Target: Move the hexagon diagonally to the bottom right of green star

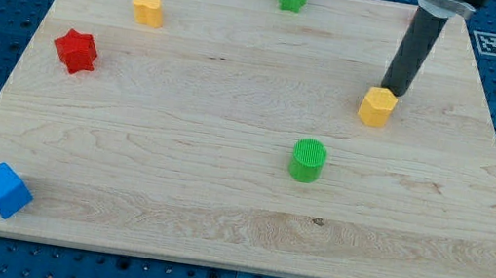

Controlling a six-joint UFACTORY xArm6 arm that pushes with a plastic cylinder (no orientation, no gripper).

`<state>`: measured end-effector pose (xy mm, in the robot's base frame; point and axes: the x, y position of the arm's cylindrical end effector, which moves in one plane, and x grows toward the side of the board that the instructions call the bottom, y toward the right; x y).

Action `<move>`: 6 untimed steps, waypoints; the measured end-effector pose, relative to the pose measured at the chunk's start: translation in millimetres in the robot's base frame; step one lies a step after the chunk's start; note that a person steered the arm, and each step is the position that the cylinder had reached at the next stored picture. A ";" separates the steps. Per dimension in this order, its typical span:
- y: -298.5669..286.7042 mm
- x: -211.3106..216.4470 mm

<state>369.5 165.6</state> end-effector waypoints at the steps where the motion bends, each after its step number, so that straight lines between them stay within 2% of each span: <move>1: -1.6 15.5; 2: -1.6 45.0; 4: -17.6 36.1; 5: -50.7 37.3; 6: -49.7 55.2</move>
